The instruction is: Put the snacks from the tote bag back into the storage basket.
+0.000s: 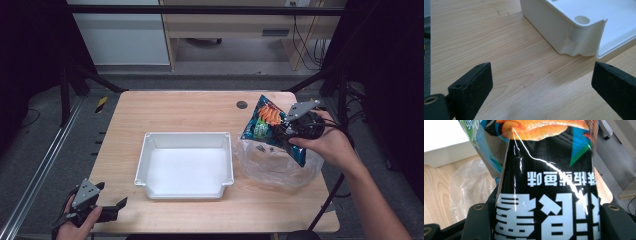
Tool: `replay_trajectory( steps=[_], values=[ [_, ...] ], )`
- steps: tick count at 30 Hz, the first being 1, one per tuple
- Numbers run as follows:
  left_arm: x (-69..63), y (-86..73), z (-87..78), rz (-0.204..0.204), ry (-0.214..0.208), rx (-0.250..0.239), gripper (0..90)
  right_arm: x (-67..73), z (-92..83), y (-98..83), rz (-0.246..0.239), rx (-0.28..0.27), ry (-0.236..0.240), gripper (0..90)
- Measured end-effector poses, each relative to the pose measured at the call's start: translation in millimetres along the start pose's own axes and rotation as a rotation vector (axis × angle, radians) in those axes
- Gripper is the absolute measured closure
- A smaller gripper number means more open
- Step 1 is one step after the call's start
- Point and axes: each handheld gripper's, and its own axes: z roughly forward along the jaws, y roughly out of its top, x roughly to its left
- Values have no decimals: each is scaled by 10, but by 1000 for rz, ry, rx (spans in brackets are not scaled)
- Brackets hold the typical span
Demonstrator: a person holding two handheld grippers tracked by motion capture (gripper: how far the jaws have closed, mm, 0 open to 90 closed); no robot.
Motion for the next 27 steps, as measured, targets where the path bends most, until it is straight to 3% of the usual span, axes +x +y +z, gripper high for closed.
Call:
replay_trajectory(
  steps=[27],
  values=[
    [0, -1, -7, -1, 4, -1, 32, 254, 38, 526, -74, -68, 20, 400]
  ],
)
